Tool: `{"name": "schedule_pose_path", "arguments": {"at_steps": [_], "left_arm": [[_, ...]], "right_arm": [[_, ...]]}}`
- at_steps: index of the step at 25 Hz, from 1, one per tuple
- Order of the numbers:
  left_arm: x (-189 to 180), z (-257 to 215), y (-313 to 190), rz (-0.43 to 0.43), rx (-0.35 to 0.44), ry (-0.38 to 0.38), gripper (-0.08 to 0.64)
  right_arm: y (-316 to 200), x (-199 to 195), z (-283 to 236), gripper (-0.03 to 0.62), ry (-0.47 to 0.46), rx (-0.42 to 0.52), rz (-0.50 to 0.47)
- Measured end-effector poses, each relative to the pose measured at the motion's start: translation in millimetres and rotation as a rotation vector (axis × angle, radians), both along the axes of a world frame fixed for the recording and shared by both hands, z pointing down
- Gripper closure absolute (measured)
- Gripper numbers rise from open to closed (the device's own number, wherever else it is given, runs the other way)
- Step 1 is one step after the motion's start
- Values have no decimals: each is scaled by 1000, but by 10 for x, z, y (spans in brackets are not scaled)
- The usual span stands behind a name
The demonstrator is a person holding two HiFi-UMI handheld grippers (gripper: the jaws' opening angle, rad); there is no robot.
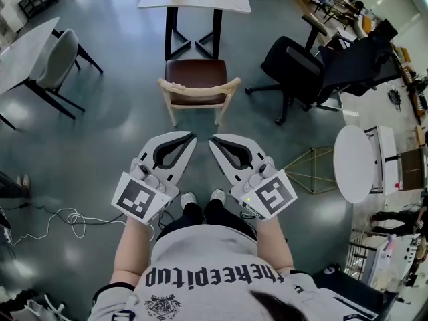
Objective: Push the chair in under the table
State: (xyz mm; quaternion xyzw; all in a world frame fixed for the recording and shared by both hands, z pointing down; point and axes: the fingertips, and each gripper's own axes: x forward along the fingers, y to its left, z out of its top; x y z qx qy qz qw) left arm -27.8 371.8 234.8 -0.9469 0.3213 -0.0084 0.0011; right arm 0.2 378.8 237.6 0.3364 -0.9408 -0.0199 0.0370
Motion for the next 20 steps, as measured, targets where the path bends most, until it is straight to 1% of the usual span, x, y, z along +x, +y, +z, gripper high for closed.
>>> {"name": "schedule_pose_path", "arguments": {"at_steps": [7,11,17,20], "left_arm": [[-125,70,-85,27,12,-15,543],[-145,78,-178,38,4,6,543],[-157,129,-387,36,13,0,543],[-174,143,-532,21,-3,0,543]], "right_arm": [[-108,-60,64,581,18,10,58],[-150,-29,79,581,35,3,75],[-351,57,136,581,24,-15,96],[-524,69,146,581,17,-20,87]]}}
